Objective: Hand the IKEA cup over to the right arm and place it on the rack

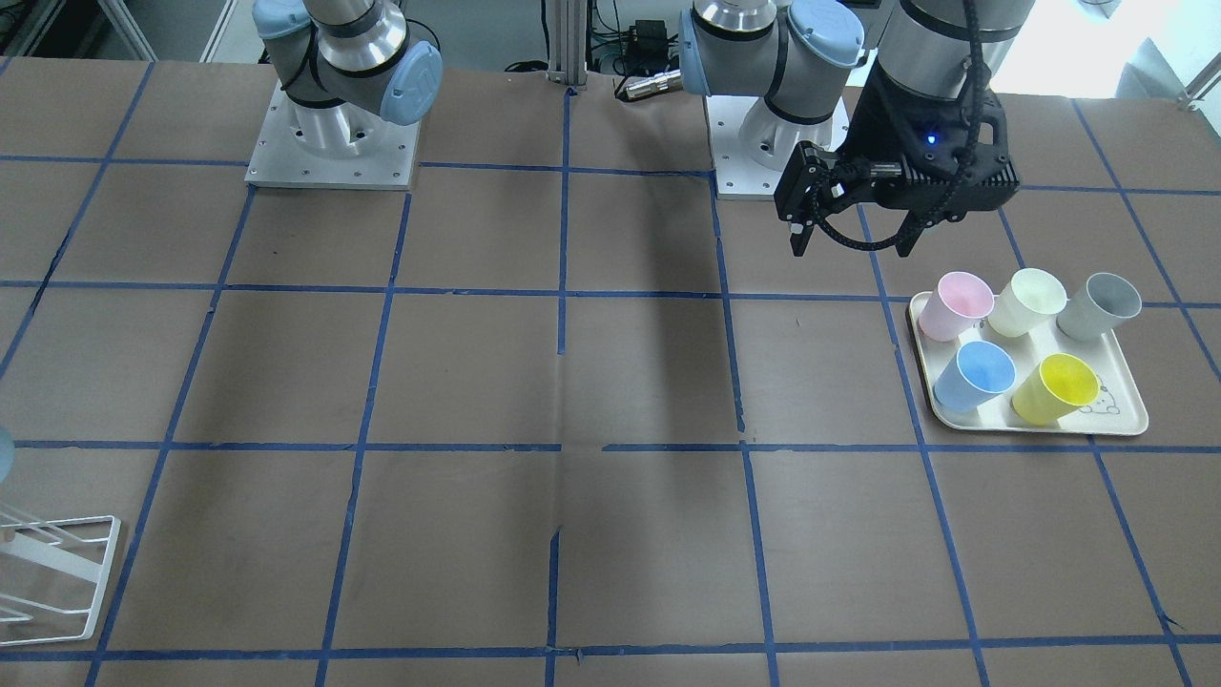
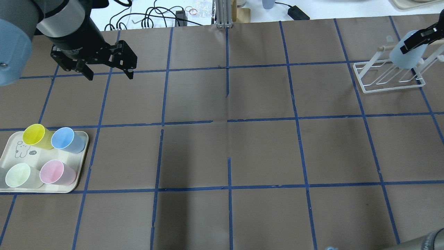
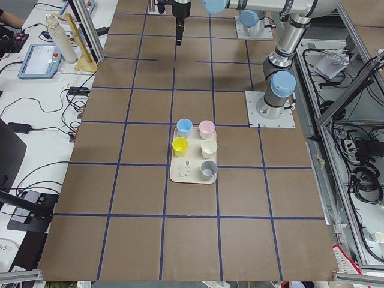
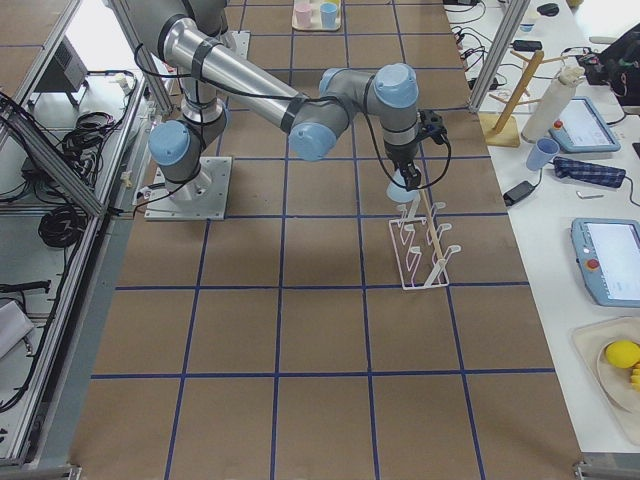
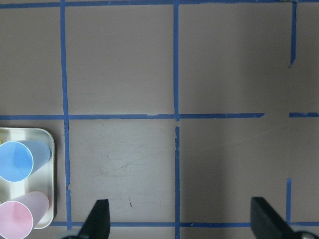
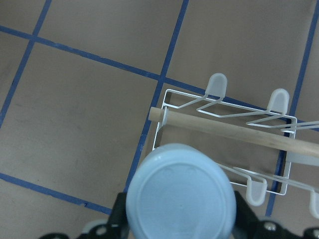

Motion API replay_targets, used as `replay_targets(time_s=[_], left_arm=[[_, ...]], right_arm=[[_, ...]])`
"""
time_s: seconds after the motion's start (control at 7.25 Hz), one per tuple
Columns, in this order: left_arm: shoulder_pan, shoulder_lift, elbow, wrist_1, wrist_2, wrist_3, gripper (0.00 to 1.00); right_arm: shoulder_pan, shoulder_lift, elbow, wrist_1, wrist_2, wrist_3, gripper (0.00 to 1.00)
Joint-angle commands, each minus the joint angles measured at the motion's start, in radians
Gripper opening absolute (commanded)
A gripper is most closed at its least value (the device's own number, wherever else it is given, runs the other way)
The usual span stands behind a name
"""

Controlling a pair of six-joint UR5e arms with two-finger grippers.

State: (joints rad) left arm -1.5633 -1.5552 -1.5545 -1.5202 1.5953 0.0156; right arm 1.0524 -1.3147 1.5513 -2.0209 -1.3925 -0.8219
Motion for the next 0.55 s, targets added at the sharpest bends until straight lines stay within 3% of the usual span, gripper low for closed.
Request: replay_targets(time_s=[0.0, 0.41], left_arm=[[0.005, -0.008, 0.002, 0.0, 0.0, 0.003, 1.0], [0.005, -0.013, 0.016, -0.008, 0.003, -0.017, 1.0]], right_arm=[[-0.002, 0.026, 0.003, -0.027, 0.0, 0.0, 0.25], [-0.006, 0.041, 0.004, -0.029, 0.003, -0.002, 0.25]])
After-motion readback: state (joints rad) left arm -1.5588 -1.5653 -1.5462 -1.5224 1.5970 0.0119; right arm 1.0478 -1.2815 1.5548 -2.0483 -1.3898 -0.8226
